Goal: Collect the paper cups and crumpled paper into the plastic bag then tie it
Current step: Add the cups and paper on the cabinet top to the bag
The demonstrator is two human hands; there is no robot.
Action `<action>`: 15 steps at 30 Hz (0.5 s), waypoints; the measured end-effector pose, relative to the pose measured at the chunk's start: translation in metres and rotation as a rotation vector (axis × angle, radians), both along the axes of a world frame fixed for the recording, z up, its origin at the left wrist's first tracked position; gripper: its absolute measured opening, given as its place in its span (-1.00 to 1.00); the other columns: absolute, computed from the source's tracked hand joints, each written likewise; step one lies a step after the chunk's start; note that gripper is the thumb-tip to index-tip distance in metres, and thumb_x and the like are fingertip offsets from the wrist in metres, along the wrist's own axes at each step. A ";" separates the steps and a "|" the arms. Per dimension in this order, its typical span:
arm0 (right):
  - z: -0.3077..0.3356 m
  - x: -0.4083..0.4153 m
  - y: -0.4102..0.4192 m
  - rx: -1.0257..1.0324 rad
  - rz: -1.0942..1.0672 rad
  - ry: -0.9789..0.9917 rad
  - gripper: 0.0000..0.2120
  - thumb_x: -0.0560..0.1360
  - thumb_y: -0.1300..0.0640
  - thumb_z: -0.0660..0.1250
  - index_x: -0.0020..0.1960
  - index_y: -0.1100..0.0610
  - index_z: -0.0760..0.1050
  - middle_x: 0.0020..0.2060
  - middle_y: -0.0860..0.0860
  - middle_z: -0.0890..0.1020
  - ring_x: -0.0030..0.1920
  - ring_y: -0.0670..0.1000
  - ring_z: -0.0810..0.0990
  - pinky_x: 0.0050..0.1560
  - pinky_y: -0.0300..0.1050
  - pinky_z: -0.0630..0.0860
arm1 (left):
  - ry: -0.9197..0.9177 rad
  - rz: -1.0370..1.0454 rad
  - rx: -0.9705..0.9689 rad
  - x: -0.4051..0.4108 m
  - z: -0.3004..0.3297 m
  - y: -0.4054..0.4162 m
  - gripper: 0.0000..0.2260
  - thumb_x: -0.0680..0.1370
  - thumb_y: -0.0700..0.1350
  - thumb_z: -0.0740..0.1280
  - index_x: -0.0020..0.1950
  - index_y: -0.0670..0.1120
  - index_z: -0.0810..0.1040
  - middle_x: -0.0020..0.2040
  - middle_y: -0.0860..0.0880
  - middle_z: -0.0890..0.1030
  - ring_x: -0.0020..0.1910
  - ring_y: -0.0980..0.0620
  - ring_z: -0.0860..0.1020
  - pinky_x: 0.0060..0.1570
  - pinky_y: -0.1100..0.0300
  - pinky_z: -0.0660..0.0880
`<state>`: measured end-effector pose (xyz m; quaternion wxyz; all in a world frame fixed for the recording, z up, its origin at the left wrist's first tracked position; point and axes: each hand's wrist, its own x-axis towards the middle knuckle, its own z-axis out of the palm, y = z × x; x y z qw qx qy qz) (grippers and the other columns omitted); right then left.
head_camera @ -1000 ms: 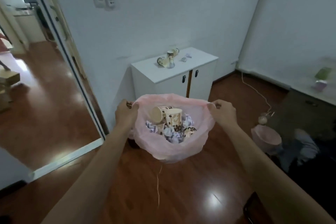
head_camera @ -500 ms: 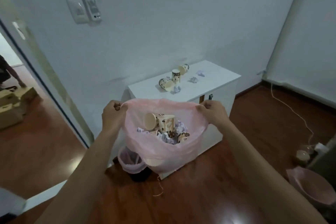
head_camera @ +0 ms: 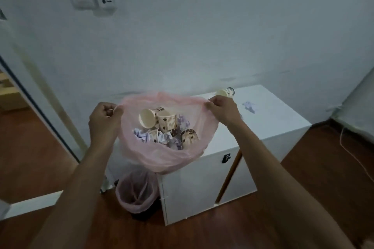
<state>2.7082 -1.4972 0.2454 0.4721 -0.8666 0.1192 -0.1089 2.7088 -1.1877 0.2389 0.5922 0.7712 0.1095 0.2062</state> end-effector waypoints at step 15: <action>-0.099 0.151 -0.064 -0.190 0.256 0.465 -0.45 0.48 -0.21 0.34 0.32 0.11 0.42 -0.01 0.07 0.66 -0.28 0.02 0.67 -0.53 -0.15 0.55 | 0.137 0.089 -0.003 0.070 -0.040 -0.041 -0.91 0.50 -0.12 0.43 -0.19 -0.02 0.57 -0.18 -0.05 0.63 -0.21 0.02 0.55 -0.16 0.14 0.45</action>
